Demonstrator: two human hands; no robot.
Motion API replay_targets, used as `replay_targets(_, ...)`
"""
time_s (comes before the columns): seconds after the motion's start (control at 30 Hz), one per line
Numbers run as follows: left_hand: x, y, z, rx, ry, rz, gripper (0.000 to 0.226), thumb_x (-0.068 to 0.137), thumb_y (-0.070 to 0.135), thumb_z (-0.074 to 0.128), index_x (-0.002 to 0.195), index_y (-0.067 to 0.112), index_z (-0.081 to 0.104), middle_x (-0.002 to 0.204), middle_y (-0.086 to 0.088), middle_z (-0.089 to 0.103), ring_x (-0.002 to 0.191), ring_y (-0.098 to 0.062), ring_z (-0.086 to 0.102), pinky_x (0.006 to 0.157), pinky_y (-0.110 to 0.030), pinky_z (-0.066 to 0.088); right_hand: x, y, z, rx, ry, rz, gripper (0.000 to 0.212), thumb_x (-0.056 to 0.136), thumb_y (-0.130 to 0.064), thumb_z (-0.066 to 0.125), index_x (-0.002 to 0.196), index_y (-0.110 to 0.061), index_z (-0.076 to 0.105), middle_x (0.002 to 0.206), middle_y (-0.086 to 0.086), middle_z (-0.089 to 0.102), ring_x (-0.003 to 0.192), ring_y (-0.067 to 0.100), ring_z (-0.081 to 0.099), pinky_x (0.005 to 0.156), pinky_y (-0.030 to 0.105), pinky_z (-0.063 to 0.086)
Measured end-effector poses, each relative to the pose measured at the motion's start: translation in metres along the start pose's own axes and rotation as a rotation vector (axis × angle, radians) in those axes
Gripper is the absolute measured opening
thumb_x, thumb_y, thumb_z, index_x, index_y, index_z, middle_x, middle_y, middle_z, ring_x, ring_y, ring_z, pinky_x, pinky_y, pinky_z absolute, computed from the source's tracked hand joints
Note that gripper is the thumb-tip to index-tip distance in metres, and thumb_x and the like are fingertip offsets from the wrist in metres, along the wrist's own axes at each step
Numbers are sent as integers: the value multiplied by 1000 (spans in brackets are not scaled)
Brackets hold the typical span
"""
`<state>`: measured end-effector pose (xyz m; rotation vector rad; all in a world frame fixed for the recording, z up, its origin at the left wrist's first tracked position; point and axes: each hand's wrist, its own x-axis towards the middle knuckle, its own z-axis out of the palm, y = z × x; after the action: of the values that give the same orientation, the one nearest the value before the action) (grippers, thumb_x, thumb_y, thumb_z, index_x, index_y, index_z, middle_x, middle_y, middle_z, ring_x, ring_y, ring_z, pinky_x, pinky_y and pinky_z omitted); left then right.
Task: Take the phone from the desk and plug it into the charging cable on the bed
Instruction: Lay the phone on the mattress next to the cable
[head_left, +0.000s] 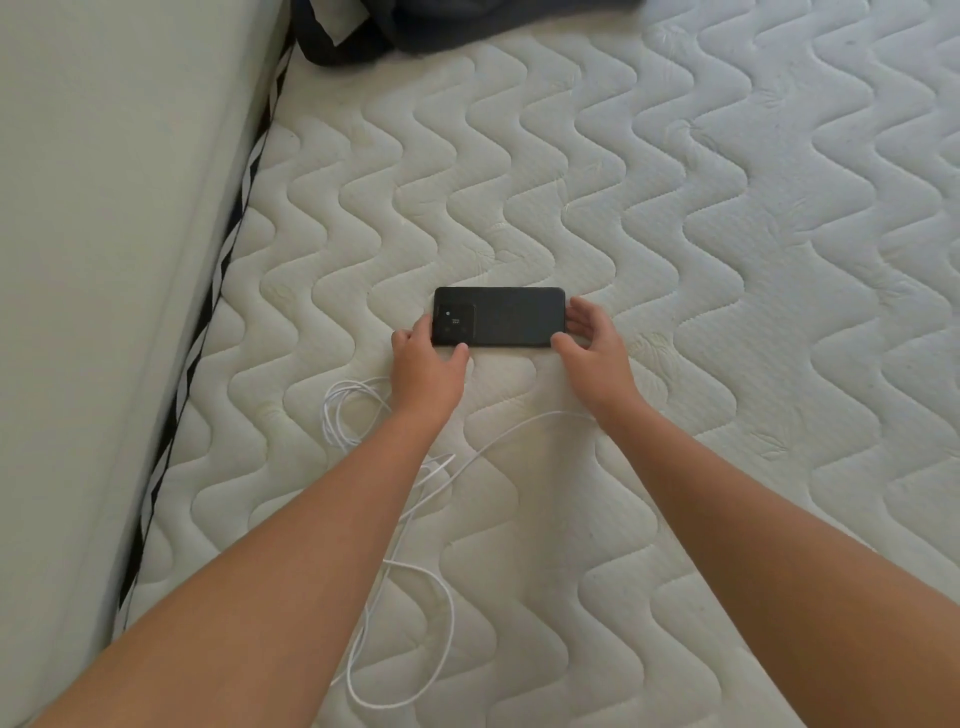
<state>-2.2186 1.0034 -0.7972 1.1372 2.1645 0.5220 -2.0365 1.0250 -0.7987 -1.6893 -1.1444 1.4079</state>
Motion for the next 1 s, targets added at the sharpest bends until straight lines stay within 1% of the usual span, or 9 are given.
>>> replay_targets(0.1,-5,8,-5,-176,-44,-126,66,91,31,61,149,15,32,135,-12,49,118,-27,54,94,-30,40,-5,-3,-5,41,-13,59,49,91,-19,56,139,-15,44,130,-3,56,110,4,54,81,9,39)
replay_targets(0.17,-14,13,-7,-242,-57,-149,64,92,30,58,148,17,31,135,-11,51,119,-26,54,100,-33,42,-12,-5,-9,66,-7,94,51,92,-25,57,140,-16,43,132,-2,55,111,6,53,81,12,36)
replay_targets(0.23,-24,19,-8,-244,-42,-132,58,93,28,57,146,18,36,137,-10,49,122,-27,52,105,-42,43,-20,-8,-15,76,-3,105,52,92,-30,56,141,-18,43,134,-2,54,112,8,52,82,16,35)
replay_targets(0.27,-30,23,-8,-233,-23,-112,55,93,26,56,144,18,38,139,-10,48,125,-26,50,106,-43,42,-25,-8,-19,81,-2,101,51,92,-32,56,141,-19,43,135,-1,54,113,9,52,84,18,35)
replay_targets(0.37,-47,35,-2,-205,16,-15,47,94,23,55,140,17,47,140,-6,49,129,-22,47,108,-36,38,-41,-4,-33,105,18,96,52,92,-35,56,141,-23,43,137,-3,53,113,8,51,88,23,35)
replay_targets(0.5,-75,49,15,-187,-42,153,35,94,17,54,128,18,60,133,-2,58,124,-17,51,101,-26,38,-60,2,-57,147,65,84,54,92,-36,55,142,-21,42,137,-1,53,114,6,52,86,17,36)
replay_targets(0.67,-117,61,47,-71,-149,291,28,91,20,59,118,19,66,124,0,65,117,-18,56,101,-36,45,-86,14,-95,210,167,106,52,92,-34,56,140,-19,45,132,-1,56,118,10,54,104,33,41)
replay_targets(0.87,-160,78,80,2,-258,404,25,88,22,63,113,21,68,116,3,68,108,-15,59,93,-30,47,-117,36,-142,264,267,144,47,92,-33,57,136,-19,50,116,-11,58,108,0,55,105,36,42)
replay_targets(1.0,-188,100,108,40,-335,469,26,87,23,64,112,20,69,115,3,69,107,-14,59,92,-29,46,-138,50,-179,314,348,170,44,91,-31,58,133,-18,53,116,-9,59,112,6,56,104,38,43)
